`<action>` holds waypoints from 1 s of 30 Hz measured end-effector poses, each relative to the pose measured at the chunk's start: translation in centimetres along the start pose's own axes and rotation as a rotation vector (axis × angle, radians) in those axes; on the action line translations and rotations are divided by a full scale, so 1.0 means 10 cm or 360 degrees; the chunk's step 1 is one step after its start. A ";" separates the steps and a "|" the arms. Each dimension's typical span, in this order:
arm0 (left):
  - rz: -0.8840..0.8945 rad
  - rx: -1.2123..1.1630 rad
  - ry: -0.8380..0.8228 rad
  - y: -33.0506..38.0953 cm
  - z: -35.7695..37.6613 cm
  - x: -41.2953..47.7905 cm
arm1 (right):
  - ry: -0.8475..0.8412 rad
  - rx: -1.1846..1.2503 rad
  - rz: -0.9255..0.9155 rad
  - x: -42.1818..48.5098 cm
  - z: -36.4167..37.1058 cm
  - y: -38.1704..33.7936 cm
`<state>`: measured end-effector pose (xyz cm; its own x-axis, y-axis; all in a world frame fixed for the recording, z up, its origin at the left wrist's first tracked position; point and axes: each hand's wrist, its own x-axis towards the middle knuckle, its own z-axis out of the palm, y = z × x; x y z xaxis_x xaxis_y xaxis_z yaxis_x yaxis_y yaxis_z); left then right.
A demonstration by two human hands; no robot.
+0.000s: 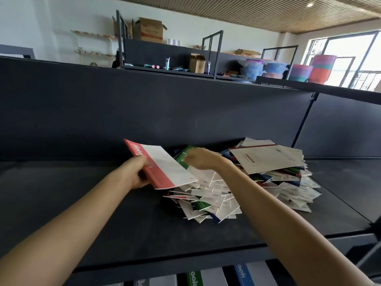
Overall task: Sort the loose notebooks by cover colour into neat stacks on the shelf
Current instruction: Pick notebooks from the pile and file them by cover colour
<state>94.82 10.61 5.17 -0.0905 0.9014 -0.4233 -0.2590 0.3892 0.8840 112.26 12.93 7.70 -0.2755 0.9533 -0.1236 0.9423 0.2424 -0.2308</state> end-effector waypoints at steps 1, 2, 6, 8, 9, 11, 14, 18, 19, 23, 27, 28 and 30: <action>0.0014 0.0006 0.0023 0.01 -0.10 0.02 | -0.0015 -0.0152 0.0049 0.06 0.10 0.09; 0.0027 0.0017 0.0050 0.03 -0.20 0.04 | -0.0066 -0.0227 0.0108 0.11 0.21 0.16; 0.0072 0.0028 0.0092 0.06 -0.53 -0.01 | -0.0031 -0.0474 0.0109 0.21 0.43 0.25; 0.0102 -0.0004 0.0048 0.06 -0.64 -0.08 | -0.0050 -0.0668 0.0059 0.15 0.39 0.19; 0.0116 -0.0007 0.0020 0.06 -0.70 -0.12 | -0.0050 -0.0776 0.0021 0.09 0.37 0.12; 0.0138 -0.0010 -0.0015 0.05 -0.80 -0.18 | 0.0014 -0.0898 -0.0067 0.00 0.36 0.01; 0.0181 -0.0033 -0.0014 0.01 -0.92 -0.30 | 0.0239 -0.0900 -0.0107 -0.05 0.41 -0.08; 0.0208 -0.0030 -0.0051 -0.08 -1.05 -0.46 | 0.0356 -0.0895 -0.0045 -0.12 0.43 -0.11; 0.0212 -0.0026 -0.0054 -0.11 -1.07 -0.48 | 0.0358 -0.0893 -0.0031 -0.16 0.41 -0.14; 0.0191 -0.0060 -0.0034 -0.17 -1.02 -0.51 | 0.0390 -0.0877 -0.0036 -0.41 0.31 -0.56; 0.0133 -0.0312 -0.0211 -0.25 -0.79 -0.46 | 0.0390 -0.0866 -0.0411 -0.76 0.58 -1.11; 0.0115 -0.0387 -0.0259 -0.27 -0.75 -0.44 | 0.0417 -0.0919 -0.0538 -0.84 0.66 -1.19; 0.0094 -0.0394 -0.0289 -0.32 -0.71 -0.41 | 0.0418 -0.0910 -0.0728 -0.91 0.74 -1.24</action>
<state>89.16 4.31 2.68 0.0549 0.9490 -0.3105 -0.4866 0.2970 0.8216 101.70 -0.13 4.57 -0.6740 0.7300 0.1133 0.7169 0.6093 0.3387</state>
